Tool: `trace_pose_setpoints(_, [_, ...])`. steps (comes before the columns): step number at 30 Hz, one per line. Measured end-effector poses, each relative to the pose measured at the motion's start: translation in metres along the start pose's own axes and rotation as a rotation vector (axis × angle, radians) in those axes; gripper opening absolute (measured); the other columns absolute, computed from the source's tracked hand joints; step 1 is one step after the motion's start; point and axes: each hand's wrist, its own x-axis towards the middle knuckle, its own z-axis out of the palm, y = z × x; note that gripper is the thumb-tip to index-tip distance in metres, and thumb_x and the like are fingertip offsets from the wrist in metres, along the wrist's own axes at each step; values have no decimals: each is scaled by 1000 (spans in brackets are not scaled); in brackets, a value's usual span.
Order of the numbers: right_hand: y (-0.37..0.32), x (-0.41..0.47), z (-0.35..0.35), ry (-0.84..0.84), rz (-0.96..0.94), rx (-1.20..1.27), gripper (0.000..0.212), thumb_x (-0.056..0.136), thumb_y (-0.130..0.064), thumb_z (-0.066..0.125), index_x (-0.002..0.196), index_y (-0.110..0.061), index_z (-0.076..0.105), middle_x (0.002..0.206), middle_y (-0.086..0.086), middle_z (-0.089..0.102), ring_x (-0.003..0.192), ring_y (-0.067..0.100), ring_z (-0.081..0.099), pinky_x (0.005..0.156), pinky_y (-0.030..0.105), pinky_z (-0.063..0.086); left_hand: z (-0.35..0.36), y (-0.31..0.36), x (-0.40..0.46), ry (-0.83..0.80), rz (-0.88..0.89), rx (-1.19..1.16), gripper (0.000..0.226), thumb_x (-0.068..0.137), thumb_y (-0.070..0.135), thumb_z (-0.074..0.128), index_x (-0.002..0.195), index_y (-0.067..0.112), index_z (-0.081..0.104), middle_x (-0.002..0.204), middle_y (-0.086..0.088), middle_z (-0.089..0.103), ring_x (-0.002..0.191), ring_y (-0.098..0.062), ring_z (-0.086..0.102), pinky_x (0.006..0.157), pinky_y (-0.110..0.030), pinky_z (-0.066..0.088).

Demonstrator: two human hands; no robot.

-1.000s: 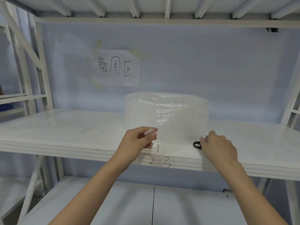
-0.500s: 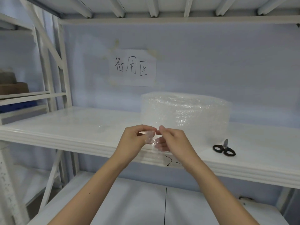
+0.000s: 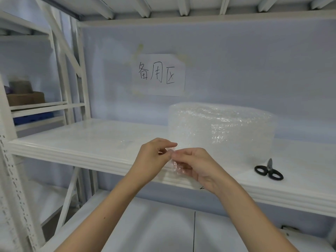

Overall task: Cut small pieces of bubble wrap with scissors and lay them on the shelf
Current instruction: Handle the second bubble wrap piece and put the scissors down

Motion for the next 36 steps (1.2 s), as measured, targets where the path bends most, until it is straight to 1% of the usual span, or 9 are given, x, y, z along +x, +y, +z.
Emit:
trace_pose_setpoints(3, [3,2,-1,16,-6,61,15,85,-7,69,95,3,71,70,8,63,58,16,56,59,25,52,-6,-3,1,-28,-111,-170,35,90,7,58,113,29,72,111,8,73,91,-8,68,87,-18,51])
trace_pose_setpoints(6, [4,3,-1,21,-12,70,17,86,-4,67,100,5,70,70,9,62,60,17,55,61,25,52,-7,-3,2,-14,-242,-375,25,93,12,56,108,22,73,109,2,73,89,-11,70,88,-26,56])
trace_pose_setpoints(9, [5,1,1,17,-49,28,13,87,0,63,97,-2,72,75,10,62,68,20,56,66,28,51,-6,-5,1,-50,-272,-380,21,93,29,63,98,14,76,100,-4,75,78,-10,69,84,-28,59])
trace_pose_setpoints(13, [2,-1,6,4,-100,-23,19,87,2,59,86,-12,72,76,13,60,69,21,54,63,28,49,-6,-7,3,-33,-269,-410,17,91,22,67,93,8,76,87,-4,72,72,-8,66,81,-25,59])
trace_pose_setpoints(16, [0,0,7,-2,-113,-27,17,86,-1,62,80,-10,74,77,13,60,71,22,53,61,27,50,-7,-9,5,-16,-281,-491,11,90,12,68,96,5,75,86,-7,70,77,-13,66,82,-25,59])
trace_pose_setpoints(22, [2,1,8,-19,-75,-44,21,88,-18,67,98,0,71,79,11,69,72,20,63,72,29,57,-9,-10,7,3,-295,-583,13,86,5,70,99,5,73,85,-9,68,80,-16,68,83,-25,58])
trace_pose_setpoints(30, [2,6,12,35,-98,-52,18,86,-10,69,96,5,68,71,11,67,65,20,60,65,27,57,-10,-10,9,12,-308,-652,15,87,12,70,102,9,72,86,-7,67,80,-16,65,77,-23,55])
trace_pose_setpoints(33, [2,10,13,93,-125,-64,18,83,-9,71,94,5,67,72,12,66,68,23,59,71,34,57,-9,-14,7,-50,-333,-636,18,89,24,70,95,8,74,91,-8,70,84,-19,66,79,-25,54])
trace_pose_setpoints(36, [3,13,16,107,-139,-74,9,83,-6,71,88,-1,67,75,14,67,68,23,60,73,36,57,-9,-17,4,-61,-329,-596,15,89,21,69,90,7,75,87,-8,72,80,-15,66,73,-20,54])
